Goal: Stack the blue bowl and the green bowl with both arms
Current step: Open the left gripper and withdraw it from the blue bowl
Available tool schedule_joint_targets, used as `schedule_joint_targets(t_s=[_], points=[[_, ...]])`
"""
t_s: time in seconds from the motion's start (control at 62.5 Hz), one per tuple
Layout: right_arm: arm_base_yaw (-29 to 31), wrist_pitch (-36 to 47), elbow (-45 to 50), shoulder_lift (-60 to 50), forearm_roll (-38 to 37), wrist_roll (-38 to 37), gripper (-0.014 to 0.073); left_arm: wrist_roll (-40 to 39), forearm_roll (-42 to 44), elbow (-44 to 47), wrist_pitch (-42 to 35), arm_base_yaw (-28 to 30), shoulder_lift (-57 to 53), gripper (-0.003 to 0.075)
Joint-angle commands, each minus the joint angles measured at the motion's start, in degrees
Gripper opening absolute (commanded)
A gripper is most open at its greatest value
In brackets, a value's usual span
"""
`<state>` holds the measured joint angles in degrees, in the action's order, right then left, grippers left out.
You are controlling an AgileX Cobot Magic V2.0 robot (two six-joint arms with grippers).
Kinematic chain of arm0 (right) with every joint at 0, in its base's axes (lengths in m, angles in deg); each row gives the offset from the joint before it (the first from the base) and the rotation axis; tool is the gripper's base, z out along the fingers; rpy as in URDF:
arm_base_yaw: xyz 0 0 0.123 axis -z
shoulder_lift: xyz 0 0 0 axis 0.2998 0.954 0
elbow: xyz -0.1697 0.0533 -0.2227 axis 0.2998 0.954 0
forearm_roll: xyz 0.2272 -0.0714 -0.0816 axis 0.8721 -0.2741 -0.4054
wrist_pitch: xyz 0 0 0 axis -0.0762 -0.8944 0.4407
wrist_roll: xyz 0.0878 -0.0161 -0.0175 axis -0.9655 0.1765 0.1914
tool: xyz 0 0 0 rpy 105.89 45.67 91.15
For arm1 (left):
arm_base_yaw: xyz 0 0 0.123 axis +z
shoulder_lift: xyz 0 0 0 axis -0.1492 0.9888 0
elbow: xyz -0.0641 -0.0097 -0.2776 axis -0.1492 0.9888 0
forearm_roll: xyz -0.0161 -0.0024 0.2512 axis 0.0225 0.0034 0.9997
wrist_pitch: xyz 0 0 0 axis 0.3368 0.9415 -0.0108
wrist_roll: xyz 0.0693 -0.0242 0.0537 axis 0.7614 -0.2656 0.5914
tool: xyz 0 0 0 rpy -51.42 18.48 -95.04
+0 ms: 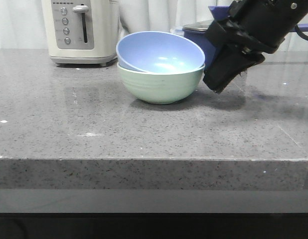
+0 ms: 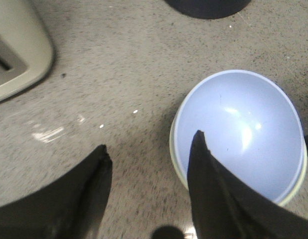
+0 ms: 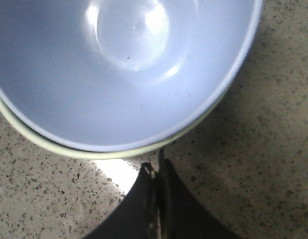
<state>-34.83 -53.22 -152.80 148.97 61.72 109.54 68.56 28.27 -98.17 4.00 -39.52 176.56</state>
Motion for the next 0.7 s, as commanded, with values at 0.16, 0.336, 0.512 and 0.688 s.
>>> schedule_joint_targets(t_s=[0.16,0.336,0.512,0.688], points=[[-0.06,1.77,-1.43,-2.14,1.68,0.64,-0.0064,-4.36,4.82,7.66,-1.57,-0.43,-13.97,0.0353],[-0.06,1.77,-1.43,-2.14,1.68,0.64,-0.0064,-7.21,7.72,15.91,-1.57,-0.43,-23.31,0.0353],[-0.06,1.77,-1.43,-2.14,1.68,0.64,-0.0064,-8.71,7.72,23.71,-1.82,-0.43,-32.02,0.0353],[-0.06,2.24,-1.43,-2.14,1.58,0.64,-0.0064,-8.71,7.72,29.83,-1.97,-0.43,-39.43,0.0353]])
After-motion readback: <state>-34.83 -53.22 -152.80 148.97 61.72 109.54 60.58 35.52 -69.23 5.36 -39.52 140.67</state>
